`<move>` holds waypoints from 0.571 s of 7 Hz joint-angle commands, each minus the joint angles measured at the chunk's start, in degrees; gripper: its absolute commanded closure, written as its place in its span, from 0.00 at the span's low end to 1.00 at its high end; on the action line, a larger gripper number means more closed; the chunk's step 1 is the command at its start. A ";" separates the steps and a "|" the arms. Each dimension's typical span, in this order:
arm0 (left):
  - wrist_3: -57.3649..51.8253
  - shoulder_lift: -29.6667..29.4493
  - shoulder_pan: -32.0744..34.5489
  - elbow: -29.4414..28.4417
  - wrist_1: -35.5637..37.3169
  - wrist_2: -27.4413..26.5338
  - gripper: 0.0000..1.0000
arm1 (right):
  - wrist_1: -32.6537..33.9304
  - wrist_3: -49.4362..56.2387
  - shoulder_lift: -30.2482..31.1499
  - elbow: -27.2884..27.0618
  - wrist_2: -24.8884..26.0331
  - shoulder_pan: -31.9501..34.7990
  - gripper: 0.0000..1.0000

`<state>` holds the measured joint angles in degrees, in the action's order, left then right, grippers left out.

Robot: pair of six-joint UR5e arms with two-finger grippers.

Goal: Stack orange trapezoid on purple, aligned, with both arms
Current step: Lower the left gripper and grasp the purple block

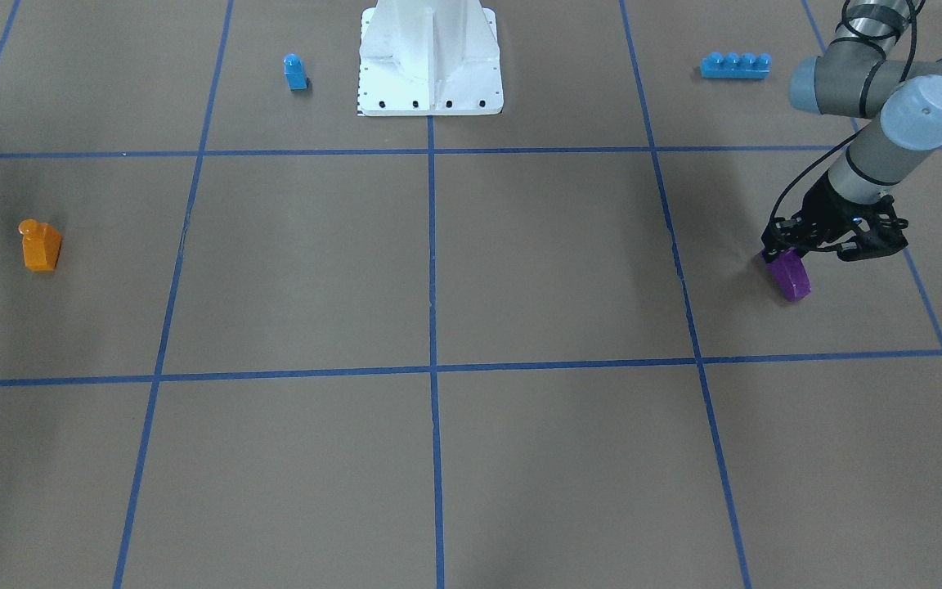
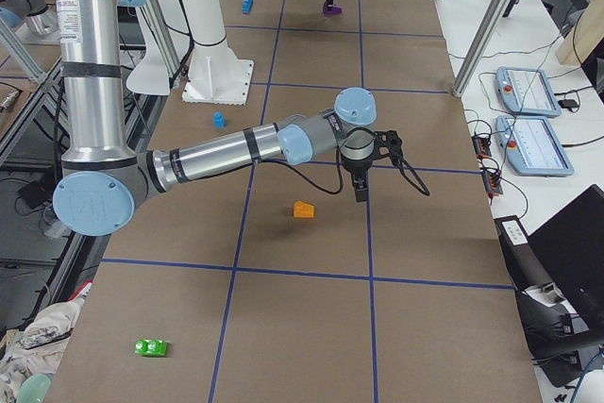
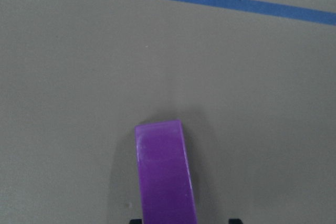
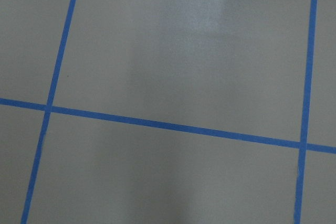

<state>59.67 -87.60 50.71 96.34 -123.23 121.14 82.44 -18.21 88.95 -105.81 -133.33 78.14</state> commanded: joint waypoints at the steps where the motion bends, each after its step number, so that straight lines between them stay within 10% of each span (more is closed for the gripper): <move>1: -0.16 0.15 0.00 -0.01 0.09 -0.03 0.44 | 0.00 -0.07 0.00 -0.09 0.00 -0.17 0.00; 4: -0.16 -0.02 -0.08 0.95 0.44 -0.03 0.91 | 0.00 -0.07 0.00 -0.01 0.00 -0.26 0.00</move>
<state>59.50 -87.48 50.70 96.77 -123.00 121.11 82.44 -18.28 88.95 -105.83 -133.33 77.90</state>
